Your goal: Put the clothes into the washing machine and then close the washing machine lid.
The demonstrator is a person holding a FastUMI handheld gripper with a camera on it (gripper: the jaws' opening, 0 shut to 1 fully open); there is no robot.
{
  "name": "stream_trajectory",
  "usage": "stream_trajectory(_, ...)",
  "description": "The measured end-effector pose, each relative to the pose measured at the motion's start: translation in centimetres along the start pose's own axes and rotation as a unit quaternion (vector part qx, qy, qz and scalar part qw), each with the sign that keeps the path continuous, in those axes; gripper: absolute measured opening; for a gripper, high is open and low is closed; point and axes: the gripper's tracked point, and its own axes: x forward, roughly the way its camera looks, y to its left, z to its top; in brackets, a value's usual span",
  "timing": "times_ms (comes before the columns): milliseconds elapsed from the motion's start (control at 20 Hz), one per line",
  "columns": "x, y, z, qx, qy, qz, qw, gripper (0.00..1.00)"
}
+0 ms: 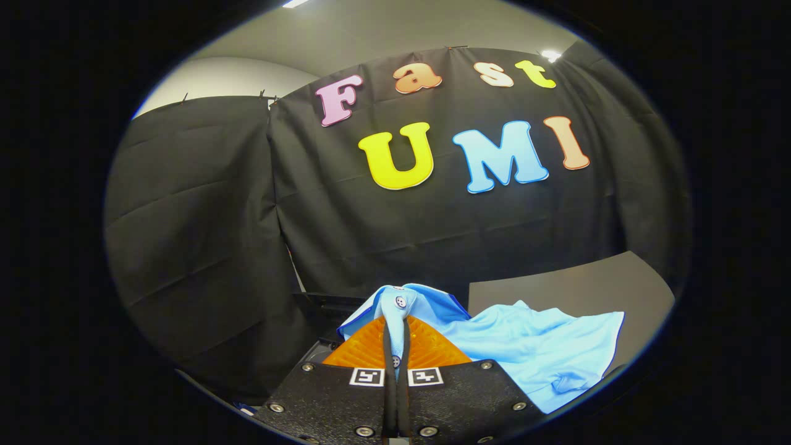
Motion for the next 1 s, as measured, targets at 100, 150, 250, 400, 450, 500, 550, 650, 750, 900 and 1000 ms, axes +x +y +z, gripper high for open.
stream_trajectory(100, 0.7, 1.6, -0.6, -0.001, 0.003, 0.009, 1.0, 0.0)
stream_trajectory(150, 1.1, 2.4, -0.9, -0.001, 0.005, 0.013, 1.0, 0.0)
stream_trajectory(250, 1.9, 3.8, -1.6, -0.002, 0.009, 0.018, 1.0, 0.0)
stream_trajectory(400, 3.1, 5.9, -2.6, 0.005, 0.017, 0.029, 0.999, 0.0)
stream_trajectory(450, 3.4, 6.5, -2.9, 0.007, 0.018, 0.031, 0.999, 0.0)
stream_trajectory(500, 3.8, 7.1, -3.3, 0.008, 0.021, 0.033, 0.999, 0.0)
stream_trajectory(550, 4.1, 7.6, -3.7, 0.008, 0.023, 0.035, 0.999, 0.0)
stream_trajectory(650, 4.8, 8.5, -4.6, 0.009, 0.029, 0.036, 0.999, 0.0)
stream_trajectory(750, 5.5, 9.2, -5.5, 0.017, 0.036, 0.036, 0.999, 0.0)
stream_trajectory(900, 6.6, 10.2, -6.9, 0.015, 0.045, 0.033, 0.998, 0.0)
stream_trajectory(1000, 7.5, 10.7, -8.1, 0.016, 0.053, 0.031, 0.998, 0.0)
